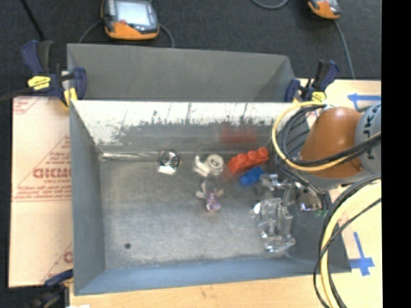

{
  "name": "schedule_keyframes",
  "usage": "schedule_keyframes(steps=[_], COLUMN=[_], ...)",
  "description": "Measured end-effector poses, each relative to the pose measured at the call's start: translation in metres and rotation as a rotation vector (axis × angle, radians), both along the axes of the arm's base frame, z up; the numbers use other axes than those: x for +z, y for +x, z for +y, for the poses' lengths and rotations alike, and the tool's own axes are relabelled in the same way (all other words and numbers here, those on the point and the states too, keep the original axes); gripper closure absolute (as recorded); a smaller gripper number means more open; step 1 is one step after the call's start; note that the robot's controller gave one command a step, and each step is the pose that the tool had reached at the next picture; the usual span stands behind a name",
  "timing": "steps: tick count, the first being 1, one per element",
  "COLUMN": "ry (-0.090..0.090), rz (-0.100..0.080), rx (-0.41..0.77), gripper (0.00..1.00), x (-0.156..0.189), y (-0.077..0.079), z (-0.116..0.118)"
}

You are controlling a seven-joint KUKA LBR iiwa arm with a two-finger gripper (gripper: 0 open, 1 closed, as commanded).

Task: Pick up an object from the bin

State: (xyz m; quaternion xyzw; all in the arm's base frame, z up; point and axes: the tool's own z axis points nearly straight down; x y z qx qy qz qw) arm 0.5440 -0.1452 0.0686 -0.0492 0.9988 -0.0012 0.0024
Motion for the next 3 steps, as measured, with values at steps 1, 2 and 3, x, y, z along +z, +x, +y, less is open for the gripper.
schedule_keyframes(steps=[1,2,3], ry=[-0.001,-0.002,-0.002], rz=[-0.008,-0.003,0.000], rx=[0.001,-0.013,0.614], gripper=[1.00,1.00,1.00], x=[0.005,0.110,0.208], y=[0.002,-0.022,-0.032], z=[0.000,-0.001,-0.004])
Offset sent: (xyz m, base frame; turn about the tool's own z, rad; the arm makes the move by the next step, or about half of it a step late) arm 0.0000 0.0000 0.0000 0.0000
